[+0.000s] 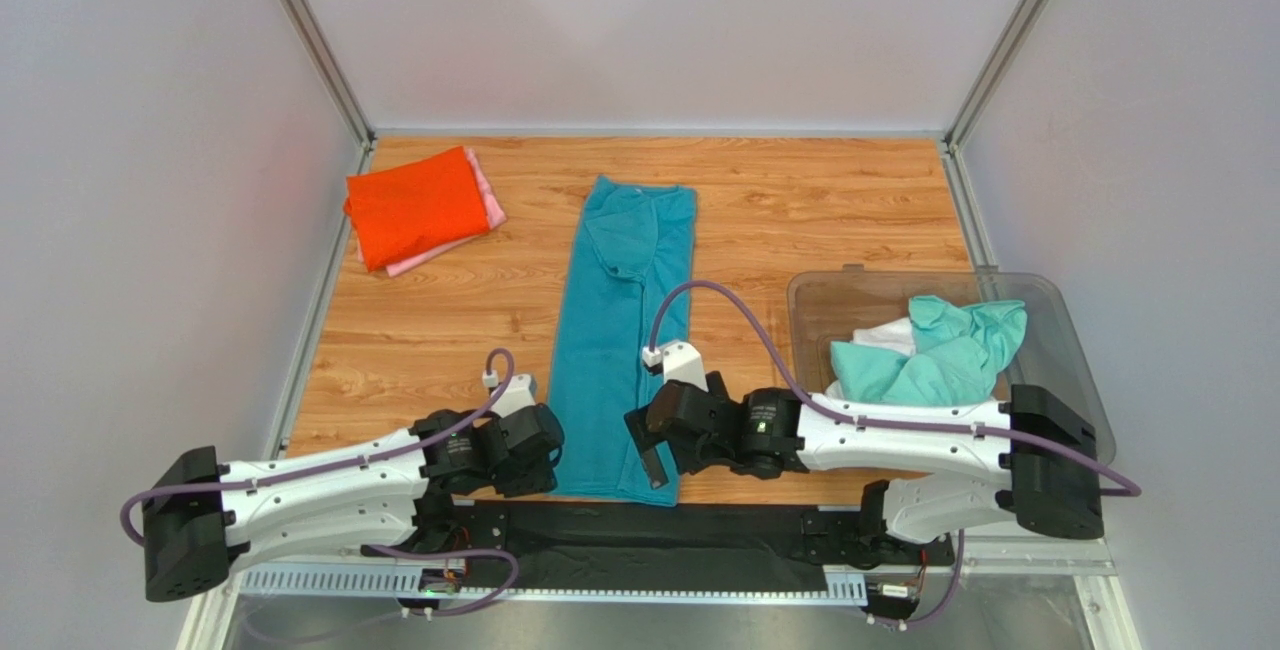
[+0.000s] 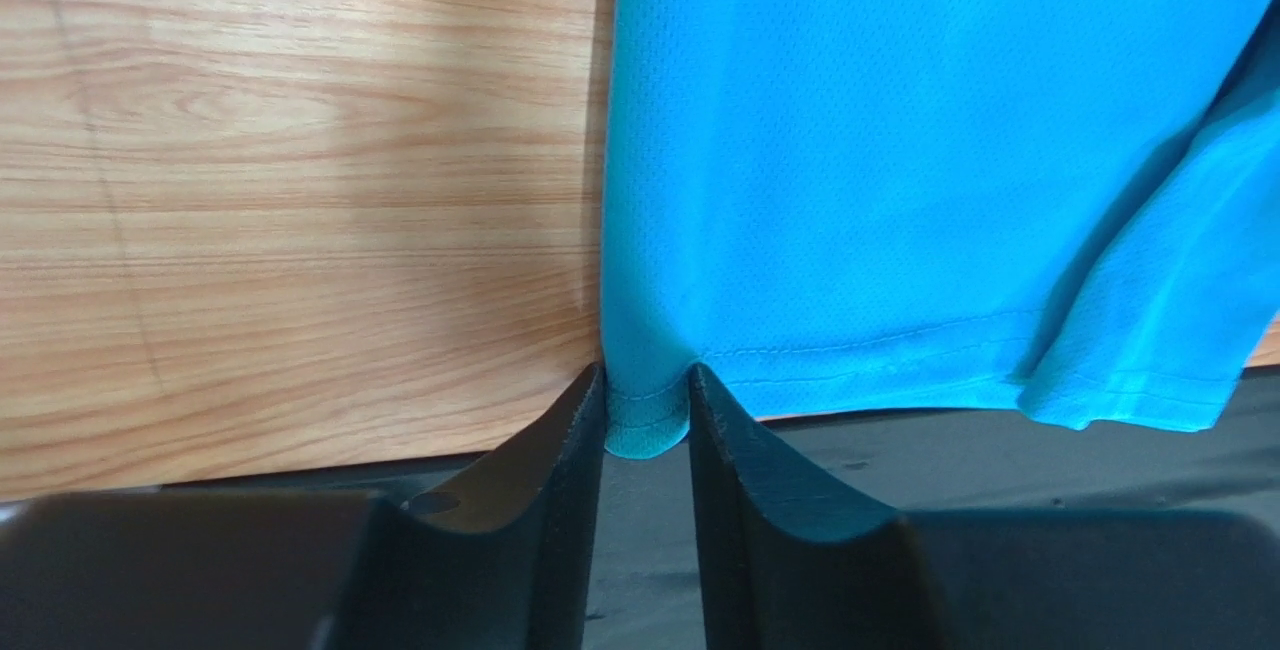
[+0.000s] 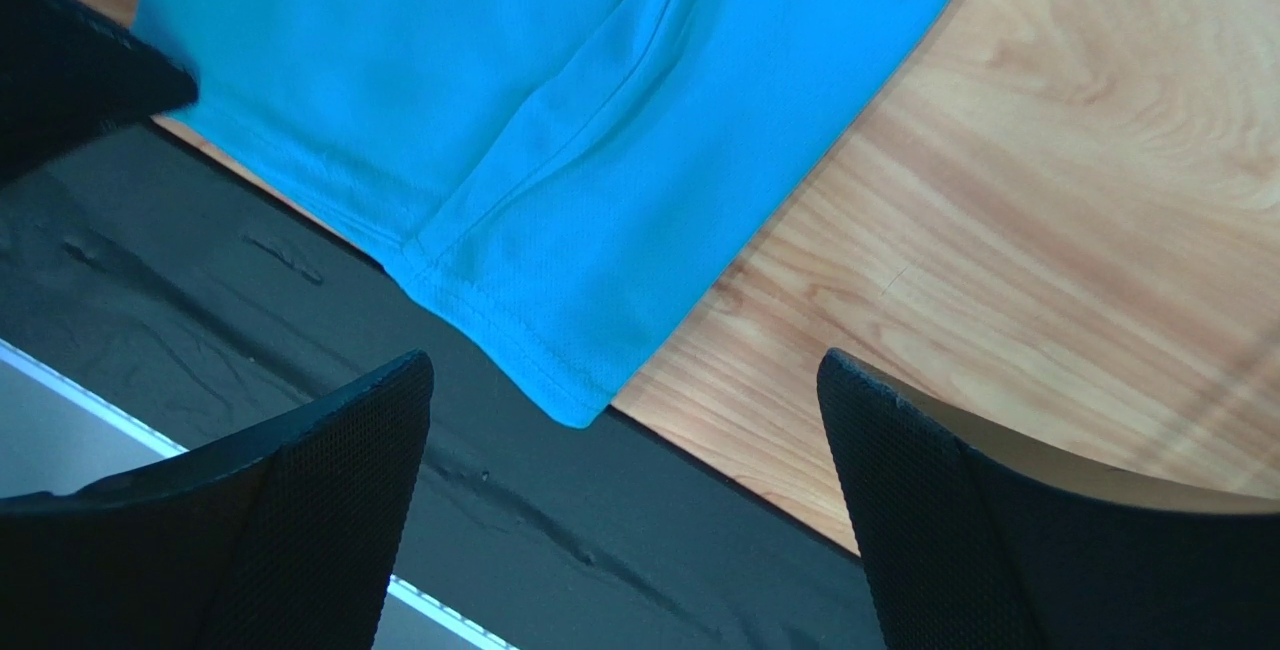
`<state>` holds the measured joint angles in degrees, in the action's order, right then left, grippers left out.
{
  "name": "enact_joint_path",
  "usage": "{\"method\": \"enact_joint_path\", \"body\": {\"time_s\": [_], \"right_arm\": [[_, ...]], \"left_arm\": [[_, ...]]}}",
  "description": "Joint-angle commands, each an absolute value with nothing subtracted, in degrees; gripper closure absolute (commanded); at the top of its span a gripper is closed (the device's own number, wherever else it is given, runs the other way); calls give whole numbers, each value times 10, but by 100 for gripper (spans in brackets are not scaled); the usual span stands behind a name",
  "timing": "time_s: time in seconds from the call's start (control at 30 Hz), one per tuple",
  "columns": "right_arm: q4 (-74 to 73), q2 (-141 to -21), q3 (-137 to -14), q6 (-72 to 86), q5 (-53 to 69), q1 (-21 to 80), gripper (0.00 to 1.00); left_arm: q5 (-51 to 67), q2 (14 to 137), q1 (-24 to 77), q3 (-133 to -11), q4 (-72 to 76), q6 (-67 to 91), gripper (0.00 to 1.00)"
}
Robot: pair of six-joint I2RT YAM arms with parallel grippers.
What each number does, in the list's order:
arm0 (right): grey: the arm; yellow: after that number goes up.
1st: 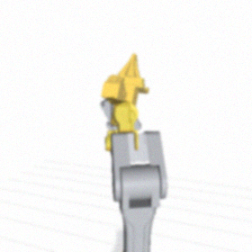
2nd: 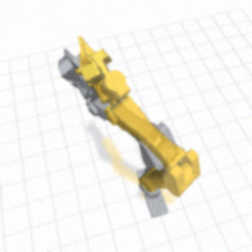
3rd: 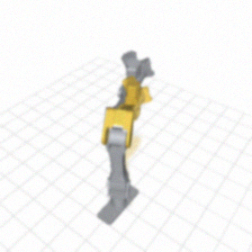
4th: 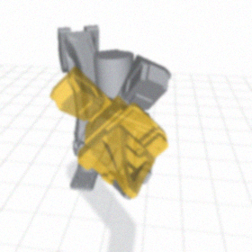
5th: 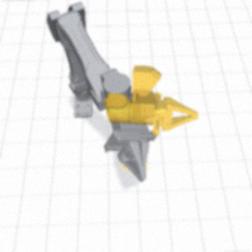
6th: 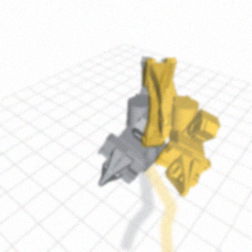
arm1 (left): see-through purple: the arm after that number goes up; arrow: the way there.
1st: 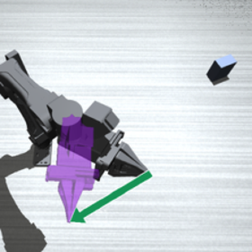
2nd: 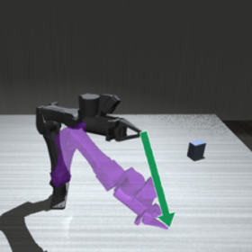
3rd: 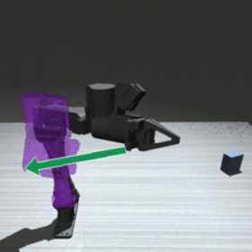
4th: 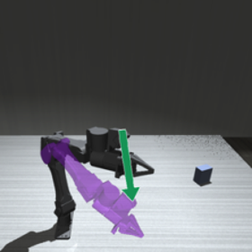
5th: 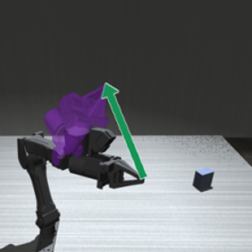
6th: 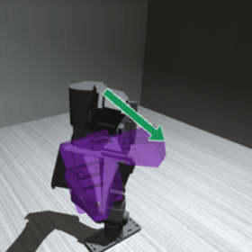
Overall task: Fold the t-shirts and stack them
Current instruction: Fold the tshirt
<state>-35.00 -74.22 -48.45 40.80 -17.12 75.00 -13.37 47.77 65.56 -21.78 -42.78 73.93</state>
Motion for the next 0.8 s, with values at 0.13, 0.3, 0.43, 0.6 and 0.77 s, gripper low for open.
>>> {"method": "enact_joint_path", "body": {"time_s": [0.13,0.3,0.43,0.6,0.77], "right_arm": [[-301,-744,-438,480,-163,795,1],[-264,-758,-408,492,-136,806,9],[-240,-778,-395,503,-119,808,17],[-223,-797,-381,518,-108,809,32],[-214,-802,-373,528,-105,814,62]], "left_arm": [[-122,503,655,-195,-392,739,93],[-116,497,656,-186,-394,740,100],[-108,487,655,-178,-392,743,100],[-95,480,656,-173,-391,745,100],[-74,471,656,-173,-394,743,100]]}}
